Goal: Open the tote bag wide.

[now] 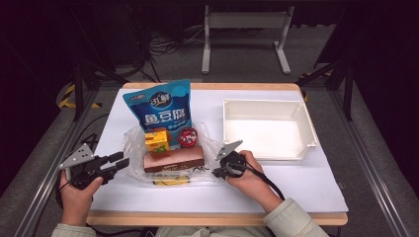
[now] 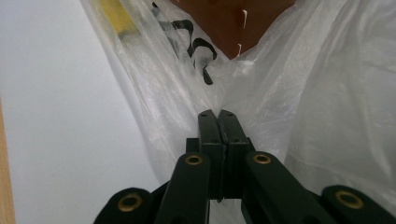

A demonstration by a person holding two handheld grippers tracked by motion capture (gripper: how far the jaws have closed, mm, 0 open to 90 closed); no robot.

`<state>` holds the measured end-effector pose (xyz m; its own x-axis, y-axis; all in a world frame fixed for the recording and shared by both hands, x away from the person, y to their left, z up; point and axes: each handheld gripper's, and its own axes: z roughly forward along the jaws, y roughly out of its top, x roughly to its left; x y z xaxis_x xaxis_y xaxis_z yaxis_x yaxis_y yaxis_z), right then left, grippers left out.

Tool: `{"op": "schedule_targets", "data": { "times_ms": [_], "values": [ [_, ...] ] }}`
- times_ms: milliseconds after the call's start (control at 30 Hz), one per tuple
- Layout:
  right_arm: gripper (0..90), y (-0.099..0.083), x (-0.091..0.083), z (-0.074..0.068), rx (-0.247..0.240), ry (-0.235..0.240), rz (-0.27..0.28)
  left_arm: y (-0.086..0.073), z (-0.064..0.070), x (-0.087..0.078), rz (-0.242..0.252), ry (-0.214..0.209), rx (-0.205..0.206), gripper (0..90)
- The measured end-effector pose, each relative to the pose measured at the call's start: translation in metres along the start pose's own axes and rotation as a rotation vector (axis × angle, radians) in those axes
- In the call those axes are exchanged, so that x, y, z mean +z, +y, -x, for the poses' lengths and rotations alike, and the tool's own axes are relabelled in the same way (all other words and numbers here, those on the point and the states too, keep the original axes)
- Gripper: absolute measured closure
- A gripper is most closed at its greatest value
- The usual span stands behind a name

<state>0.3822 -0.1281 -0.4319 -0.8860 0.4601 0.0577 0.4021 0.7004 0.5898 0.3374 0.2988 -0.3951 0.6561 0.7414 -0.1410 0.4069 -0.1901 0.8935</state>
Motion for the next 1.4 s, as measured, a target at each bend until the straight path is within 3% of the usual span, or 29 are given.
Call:
{"op": "schedule_targets", "data": {
  "times_ms": [133, 200, 233, 300, 333, 400, 433, 533, 600, 733, 833, 967, 1100, 1267, 1400],
  "values": [
    [89.8, 0.000, 0.000, -0.001, -0.009, -0.004, 0.000, 0.004, -0.010, 0.013, -0.014, 0.069, -0.040, 49.8],
    [89.8, 0.000, 0.000, -0.001, -0.010, -0.004, 0.001, 0.002, -0.014, 0.020, -0.052, 0.101, -0.042, 59.1],
    [89.7, 0.000, 0.000, -0.001, -0.010, -0.004, 0.002, 0.000, -0.016, 0.023, -0.070, 0.107, -0.043, 69.8],
    [89.6, 0.000, 0.000, -0.001, -0.011, -0.004, 0.003, -0.005, -0.019, 0.028, -0.113, 0.097, -0.050, 85.8],
    [89.5, 0.000, 0.000, -0.001, -0.012, -0.004, 0.006, -0.007, -0.020, 0.030, -0.131, 0.099, -0.057, 89.4],
    [89.4, 0.000, 0.000, -0.001, -0.012, -0.004, 0.008, -0.013, -0.022, 0.035, -0.187, 0.094, -0.080, 89.9],
    [89.4, 0.000, 0.000, -0.001, -0.012, -0.004, 0.008, -0.013, -0.022, 0.035, -0.187, 0.094, -0.080, 90.0],
    [89.1, 0.000, 0.001, -0.001, -0.014, -0.003, 0.011, -0.026, -0.026, 0.045, -0.275, 0.107, -0.096, 90.0],
    [88.8, 0.000, 0.000, -0.001, -0.014, -0.004, 0.012, -0.032, -0.028, 0.049, -0.303, 0.110, -0.116, 90.0],
    [88.6, -0.001, 0.001, 0.000, -0.007, -0.002, 0.016, -0.034, -0.028, 0.055, -0.324, 0.106, -0.111, 90.0],
    [87.8, -0.001, 0.000, 0.000, -0.006, -0.002, 0.017, -0.035, -0.027, 0.055, -0.311, 0.110, -0.100, 89.9],
    [83.9, 0.000, -0.004, 0.000, 0.001, 0.003, 0.042, -0.034, -0.029, 0.043, -0.202, 0.080, -0.127, 80.2],
    [75.7, 0.003, -0.011, 0.000, -0.009, -0.004, 0.090, -0.031, -0.027, 0.029, -0.122, 0.063, -0.104, 72.0],
    [62.5, 0.007, -0.019, -0.002, -0.032, -0.007, 0.196, -0.027, -0.021, 0.018, -0.059, 0.045, -0.079, 63.6],
    [57.3, 0.012, -0.026, -0.005, -0.057, -0.001, 0.267, -0.023, -0.015, 0.010, -0.020, 0.026, -0.058, 59.6]
  ]
}}
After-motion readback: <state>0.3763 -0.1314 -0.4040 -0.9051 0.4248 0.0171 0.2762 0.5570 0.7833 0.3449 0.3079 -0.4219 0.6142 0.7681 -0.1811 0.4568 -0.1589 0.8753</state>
